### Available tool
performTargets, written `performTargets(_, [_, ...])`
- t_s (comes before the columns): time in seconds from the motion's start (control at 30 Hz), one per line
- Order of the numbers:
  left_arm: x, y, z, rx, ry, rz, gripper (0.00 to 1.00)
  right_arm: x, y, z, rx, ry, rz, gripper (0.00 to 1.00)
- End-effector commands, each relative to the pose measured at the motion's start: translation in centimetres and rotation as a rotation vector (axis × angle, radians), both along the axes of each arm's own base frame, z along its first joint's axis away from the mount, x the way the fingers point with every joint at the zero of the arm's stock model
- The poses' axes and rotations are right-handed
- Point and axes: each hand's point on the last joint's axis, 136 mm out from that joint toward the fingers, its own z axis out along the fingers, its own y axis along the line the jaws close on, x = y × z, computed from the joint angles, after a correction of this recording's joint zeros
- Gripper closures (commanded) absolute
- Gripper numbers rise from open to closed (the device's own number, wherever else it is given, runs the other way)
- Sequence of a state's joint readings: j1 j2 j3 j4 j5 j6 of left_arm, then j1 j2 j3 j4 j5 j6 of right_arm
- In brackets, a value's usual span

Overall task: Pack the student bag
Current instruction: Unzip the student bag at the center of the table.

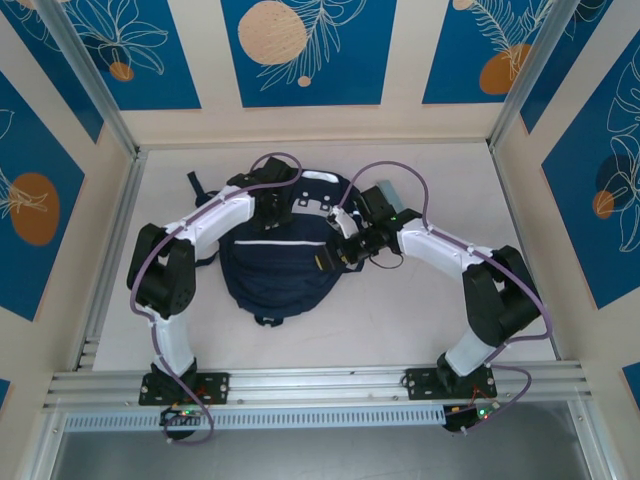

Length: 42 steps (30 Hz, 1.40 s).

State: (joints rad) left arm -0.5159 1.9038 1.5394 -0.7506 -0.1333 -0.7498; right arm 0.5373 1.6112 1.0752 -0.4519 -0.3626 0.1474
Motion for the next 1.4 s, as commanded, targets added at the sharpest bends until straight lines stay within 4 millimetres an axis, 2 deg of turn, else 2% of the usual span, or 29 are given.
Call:
performTargets(0.0, [-0.9,0.2,-3.4,0.046,0.087,-0.017,0.53,0.0,-0.3,0.1,-0.028,-0.032,0.002,0.45])
performTargets(0.13, [-0.9,0.2,-3.3,0.044,0.087,-0.021,0.53,1.2,-0.8,-0.1,-0.073,-0.096,-0.023,0.59])
performTargets(0.27, [-0.9,-0.2,-2.8,0.023,0.084,-0.031,0.55,1.6,-0.8,-0.3,-0.087,-0.121,-0.018,0.69])
performTargets(0.33, [-0.6,-1.2,-1.6,-0.025,0.059,-0.061,0.57,1.7,-0.9,-0.4,-0.096,-0.127,-0.017,0.74])
performTargets(0.5, [0.3,-3.8,3.1,-0.129,-0.037,-0.144,0.62,1.8,-1.0,-0.3,-0.108,-0.150,-0.016,0.88])
performTargets(0.57, [0.2,-5.1,4.3,-0.163,-0.061,-0.185,0.65,1.8,-1.0,-0.2,-0.112,-0.160,-0.021,0.91])
performTargets(0.63, [-0.1,-6.2,4.7,-0.194,-0.062,-0.217,0.69,2.1,-1.1,0.0,-0.118,-0.170,-0.032,0.97])
performTargets(0.73, [-0.5,-7.8,3.9,-0.229,-0.034,-0.253,0.77,2.8,-1.5,-0.1,-0.144,-0.179,-0.067,1.00])
performTargets(0.8, [-0.8,-8.4,2.8,-0.229,-0.006,-0.267,0.85,3.1,-1.7,-0.1,-0.155,-0.183,-0.089,1.00])
performTargets(0.93, [-0.9,-8.9,0.0,-0.207,0.065,-0.262,0.91,2.7,-1.8,0.1,-0.159,-0.177,-0.089,1.00])
performTargets(1.2, [-0.6,-7.6,-6.2,-0.100,0.170,-0.154,1.00,-2.8,-1.0,0.3,-0.167,-0.150,0.038,1.00])
performTargets(1.37, [-0.9,-7.1,-8.2,-0.082,0.198,-0.100,1.00,-5.4,0.3,0.3,-0.158,-0.138,0.088,1.00])
